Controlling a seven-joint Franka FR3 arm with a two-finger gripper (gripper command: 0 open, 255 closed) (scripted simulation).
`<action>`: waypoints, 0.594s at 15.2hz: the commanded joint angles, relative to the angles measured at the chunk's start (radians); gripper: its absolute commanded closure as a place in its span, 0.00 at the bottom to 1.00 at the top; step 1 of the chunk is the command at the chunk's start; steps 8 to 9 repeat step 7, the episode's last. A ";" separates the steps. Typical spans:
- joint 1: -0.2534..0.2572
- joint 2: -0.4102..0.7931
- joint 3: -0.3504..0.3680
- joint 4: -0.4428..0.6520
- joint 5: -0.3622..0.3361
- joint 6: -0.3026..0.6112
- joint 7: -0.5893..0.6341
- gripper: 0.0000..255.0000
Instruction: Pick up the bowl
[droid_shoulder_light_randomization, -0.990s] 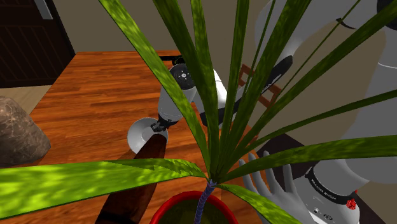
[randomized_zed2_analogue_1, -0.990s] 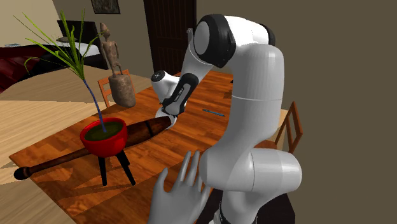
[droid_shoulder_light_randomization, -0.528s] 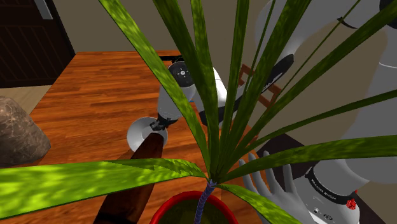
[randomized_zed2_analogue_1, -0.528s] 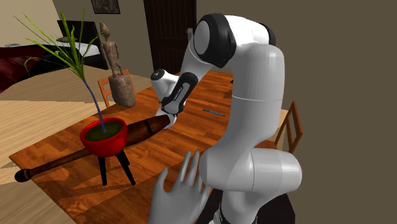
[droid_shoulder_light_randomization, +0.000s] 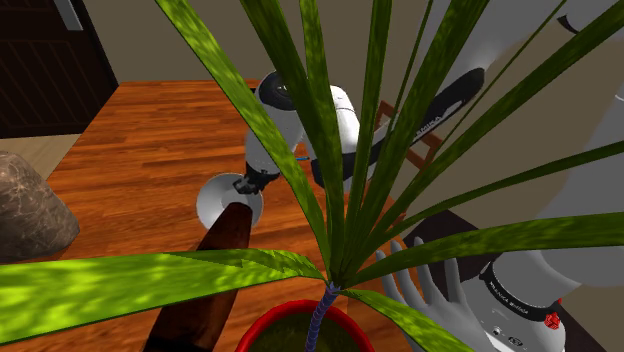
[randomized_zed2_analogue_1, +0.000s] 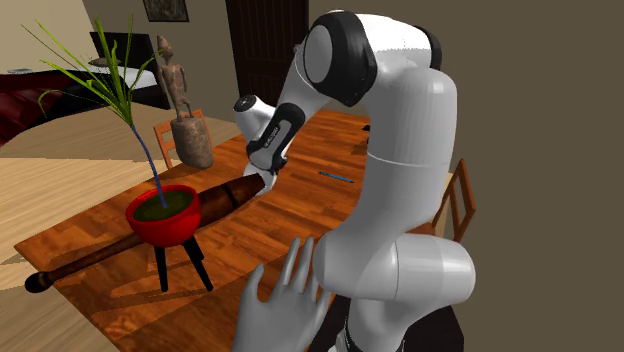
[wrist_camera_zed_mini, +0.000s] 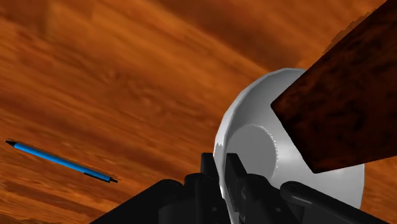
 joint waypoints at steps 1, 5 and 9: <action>-0.011 -0.023 0.009 0.002 0.037 -0.007 -0.033 1.00; -0.025 -0.066 0.029 0.007 0.111 -0.030 -0.096 1.00; -0.026 -0.068 0.029 0.007 0.113 -0.031 -0.098 1.00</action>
